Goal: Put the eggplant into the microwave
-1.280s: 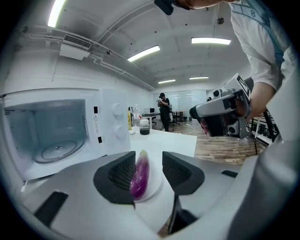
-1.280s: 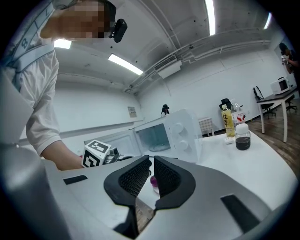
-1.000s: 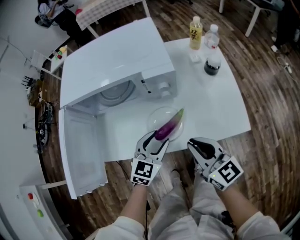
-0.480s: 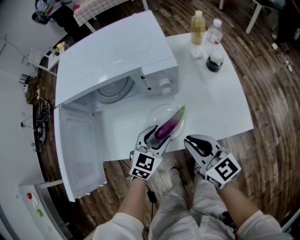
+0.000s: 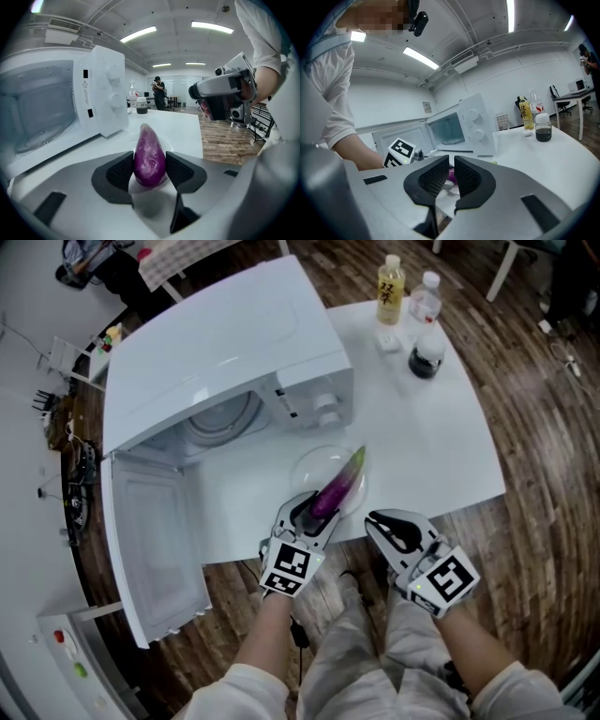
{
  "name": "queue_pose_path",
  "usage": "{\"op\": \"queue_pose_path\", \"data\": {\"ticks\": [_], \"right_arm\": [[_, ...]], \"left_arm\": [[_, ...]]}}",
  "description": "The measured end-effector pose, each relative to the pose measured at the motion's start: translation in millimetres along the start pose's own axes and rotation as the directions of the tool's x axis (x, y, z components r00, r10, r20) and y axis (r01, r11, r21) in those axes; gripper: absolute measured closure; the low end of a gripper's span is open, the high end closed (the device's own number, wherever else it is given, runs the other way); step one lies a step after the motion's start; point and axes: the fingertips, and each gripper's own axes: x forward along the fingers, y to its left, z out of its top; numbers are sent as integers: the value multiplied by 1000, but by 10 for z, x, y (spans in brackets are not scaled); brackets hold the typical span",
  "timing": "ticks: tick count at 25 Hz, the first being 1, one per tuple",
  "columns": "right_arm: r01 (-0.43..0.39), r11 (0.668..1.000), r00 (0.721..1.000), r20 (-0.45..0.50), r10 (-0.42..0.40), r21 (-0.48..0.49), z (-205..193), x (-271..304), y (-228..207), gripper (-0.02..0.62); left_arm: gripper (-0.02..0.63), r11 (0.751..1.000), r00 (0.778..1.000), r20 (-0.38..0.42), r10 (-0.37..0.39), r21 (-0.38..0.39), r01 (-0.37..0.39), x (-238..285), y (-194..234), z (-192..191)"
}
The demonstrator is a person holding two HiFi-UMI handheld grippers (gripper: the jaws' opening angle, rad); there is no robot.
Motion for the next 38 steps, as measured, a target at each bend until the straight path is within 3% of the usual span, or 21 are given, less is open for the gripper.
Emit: {"op": "queue_pose_path", "data": {"ticks": [10, 25, 32, 38], "right_arm": [[20, 1000, 1000, 1, -20, 0, 1, 5, -18, 557], [-20, 1000, 1000, -17, 20, -14, 23, 231, 254, 557], [-46, 999, 999, -24, 45, -27, 26, 388, 454, 557], [-58, 998, 998, -40, 57, -39, -8, 482, 559, 557]], "left_arm": [[394, 1000, 999, 38, -14, -25, 15, -138, -64, 52], [396, 986, 987, 132, 97, -149, -77, -762, 103, 20], [396, 965, 973, 138, 187, -212, -156, -1045, 325, -65], [397, 927, 945, 131, 299, -273, -256, -1236, 690, -105]]}}
